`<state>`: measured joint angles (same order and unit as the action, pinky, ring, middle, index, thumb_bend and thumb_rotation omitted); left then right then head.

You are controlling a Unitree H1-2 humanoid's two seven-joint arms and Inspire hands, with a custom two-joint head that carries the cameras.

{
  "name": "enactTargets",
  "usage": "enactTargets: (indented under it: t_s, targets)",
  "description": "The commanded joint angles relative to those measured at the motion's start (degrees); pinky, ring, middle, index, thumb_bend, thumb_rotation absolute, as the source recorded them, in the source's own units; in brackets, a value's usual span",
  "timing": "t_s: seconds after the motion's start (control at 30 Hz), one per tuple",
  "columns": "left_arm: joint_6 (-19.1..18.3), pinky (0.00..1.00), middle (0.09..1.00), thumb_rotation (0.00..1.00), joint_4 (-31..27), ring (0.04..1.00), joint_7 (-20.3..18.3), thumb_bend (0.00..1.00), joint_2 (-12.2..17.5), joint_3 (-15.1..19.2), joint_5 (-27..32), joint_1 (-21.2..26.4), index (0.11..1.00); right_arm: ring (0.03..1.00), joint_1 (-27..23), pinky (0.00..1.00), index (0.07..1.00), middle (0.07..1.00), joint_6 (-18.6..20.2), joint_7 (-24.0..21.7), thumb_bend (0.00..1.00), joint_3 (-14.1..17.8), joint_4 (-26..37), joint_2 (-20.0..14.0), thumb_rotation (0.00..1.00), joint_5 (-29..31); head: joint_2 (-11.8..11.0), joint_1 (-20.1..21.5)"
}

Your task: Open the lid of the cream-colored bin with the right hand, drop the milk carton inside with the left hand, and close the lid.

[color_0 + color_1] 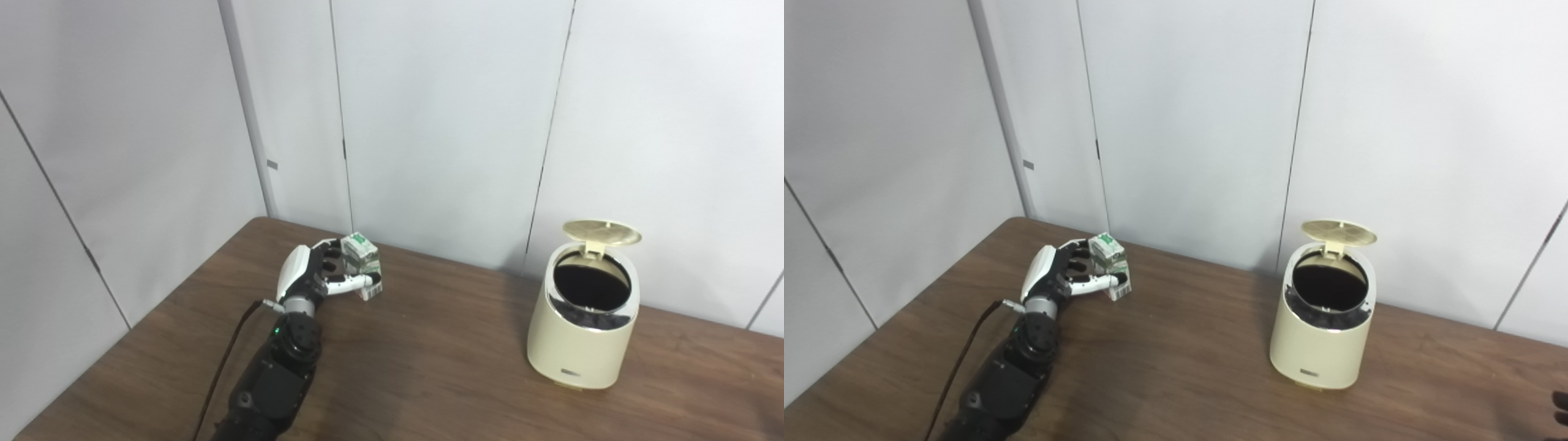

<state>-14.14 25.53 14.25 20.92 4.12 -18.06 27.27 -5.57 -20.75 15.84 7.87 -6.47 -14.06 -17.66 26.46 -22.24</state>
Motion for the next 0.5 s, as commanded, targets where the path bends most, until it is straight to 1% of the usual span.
enactTargets:
  t_s: [0.0,0.07,0.17,0.23,0.37,0.47]
  targets:
    - [0.95,0.62,0.777,0.33,-0.40,0.729,0.23,1.00,-0.57,-0.39,0.09,2.03,0.822,0.658,2.49,0.51,0.670,0.696,-0.91,0.38,0.59,-0.43,-1.51,0.91,0.87,-0.58,0.04,-0.06]
    - [0.86,0.62,0.775,0.32,-0.42,0.729,0.42,1.00,-0.69,-0.32,0.18,2.06,0.819,0.659,2.51,0.51,0.670,0.696,-0.72,0.39,0.59,-0.42,-1.43,0.92,0.87,-0.67,0.04,-0.06]
    - [1.86,0.61,0.773,0.33,0.26,0.719,0.82,1.00,-0.64,-0.58,0.08,2.10,0.812,0.655,2.87,0.50,0.666,0.693,0.66,0.13,0.58,-0.49,0.04,1.28,0.87,-0.79,-0.01,0.23]
    - [2.05,0.60,0.772,0.33,0.39,0.716,0.88,1.00,-0.63,-0.61,0.06,2.12,0.810,0.653,2.93,0.50,0.665,0.693,0.90,0.10,0.58,-0.52,0.26,1.31,0.87,-0.79,-0.01,0.23]
    - [3.06,0.61,0.783,0.33,1.56,0.726,0.63,1.00,-0.92,-0.39,0.79,2.65,0.814,0.645,2.69,0.49,0.659,0.686,-0.27,0.65,0.58,-0.58,-0.66,1.31,0.86,-0.94,-0.23,0.57]
    - [3.13,0.61,0.785,0.33,2.08,0.729,0.62,1.00,-1.05,-0.41,0.89,2.86,0.816,0.644,2.66,0.48,0.658,0.687,-0.29,0.67,0.58,-0.60,-0.79,1.41,0.86,-0.86,-0.30,0.75]
